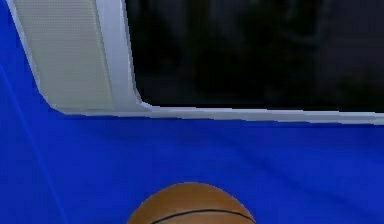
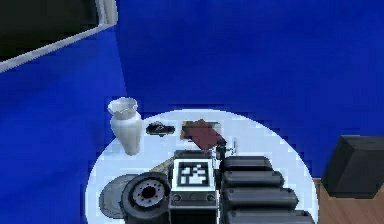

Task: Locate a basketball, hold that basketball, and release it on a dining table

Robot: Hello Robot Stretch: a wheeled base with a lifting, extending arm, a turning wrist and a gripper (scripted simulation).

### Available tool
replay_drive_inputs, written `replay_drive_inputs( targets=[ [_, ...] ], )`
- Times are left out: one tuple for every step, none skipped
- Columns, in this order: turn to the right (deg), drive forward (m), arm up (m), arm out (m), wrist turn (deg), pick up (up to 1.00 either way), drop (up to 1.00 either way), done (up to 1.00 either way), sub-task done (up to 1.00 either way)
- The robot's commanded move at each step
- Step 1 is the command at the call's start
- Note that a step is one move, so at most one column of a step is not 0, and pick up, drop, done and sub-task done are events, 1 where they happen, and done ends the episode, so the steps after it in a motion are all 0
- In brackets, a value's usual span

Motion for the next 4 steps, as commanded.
replay_drive_inputs(
  targets=[
    [0.0,0.00,0.00,0.40,0.0,0.00,0.00,0.00,0.00],
    [0.0,0.00,0.00,0.00,45.0,0.00,0.00,0.00,0.00],
    [0.0,0.00,0.00,0.00,45.0,0.00,0.00,0.00,0.00],
    [0.0,0.00,0.00,0.00,45.0,0.00,0.00,0.00,0.00]
  ],
)
